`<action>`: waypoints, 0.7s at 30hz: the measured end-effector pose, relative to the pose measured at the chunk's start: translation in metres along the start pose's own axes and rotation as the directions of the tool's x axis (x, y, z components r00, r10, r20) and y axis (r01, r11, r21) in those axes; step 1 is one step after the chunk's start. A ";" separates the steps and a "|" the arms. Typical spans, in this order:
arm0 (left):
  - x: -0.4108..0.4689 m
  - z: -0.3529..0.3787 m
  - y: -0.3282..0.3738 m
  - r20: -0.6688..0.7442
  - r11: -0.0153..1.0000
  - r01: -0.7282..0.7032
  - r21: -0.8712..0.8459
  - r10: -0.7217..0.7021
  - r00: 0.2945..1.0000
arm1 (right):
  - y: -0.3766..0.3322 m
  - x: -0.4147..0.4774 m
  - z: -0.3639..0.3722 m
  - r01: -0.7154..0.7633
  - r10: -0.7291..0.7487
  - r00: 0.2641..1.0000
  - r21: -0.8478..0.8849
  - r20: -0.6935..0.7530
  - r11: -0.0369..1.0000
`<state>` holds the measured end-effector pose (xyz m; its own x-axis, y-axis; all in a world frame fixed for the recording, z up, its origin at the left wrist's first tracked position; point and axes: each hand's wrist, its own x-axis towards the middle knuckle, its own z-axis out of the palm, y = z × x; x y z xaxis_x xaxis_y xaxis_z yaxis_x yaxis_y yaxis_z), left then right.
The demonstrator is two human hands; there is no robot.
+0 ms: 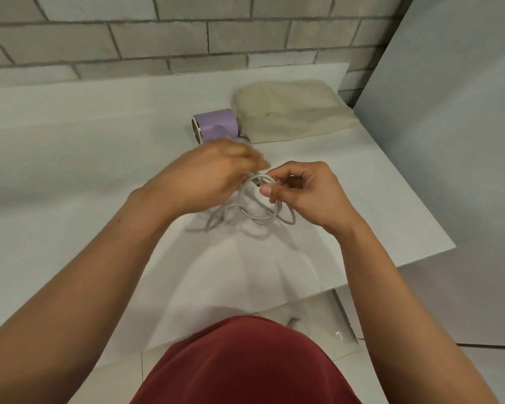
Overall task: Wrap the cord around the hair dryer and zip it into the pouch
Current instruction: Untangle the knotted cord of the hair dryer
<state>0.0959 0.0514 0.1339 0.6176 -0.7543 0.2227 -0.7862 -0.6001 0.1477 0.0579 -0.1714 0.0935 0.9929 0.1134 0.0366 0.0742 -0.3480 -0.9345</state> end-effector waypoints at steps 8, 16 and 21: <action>0.001 0.000 0.012 -0.103 0.970 0.241 0.024 -0.237 0.966 | 0.003 -0.002 0.000 -0.013 0.016 0.999 0.087 -0.030 0.996; -0.008 0.005 -0.001 -0.311 0.907 0.417 -0.049 -0.411 0.857 | 0.004 -0.008 -0.004 0.004 -0.005 1.000 0.063 0.017 0.998; -0.022 -0.003 -0.027 -0.402 0.809 0.583 -0.080 -0.561 0.724 | 0.006 -0.009 -0.005 0.006 -0.006 1.000 0.002 0.002 1.000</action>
<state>0.1035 0.0853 0.1275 0.8791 -0.1020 0.4656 -0.2778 -0.9034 0.3267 0.0497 -0.1796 0.0893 0.9922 0.1177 0.0418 0.0803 -0.3451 -0.9351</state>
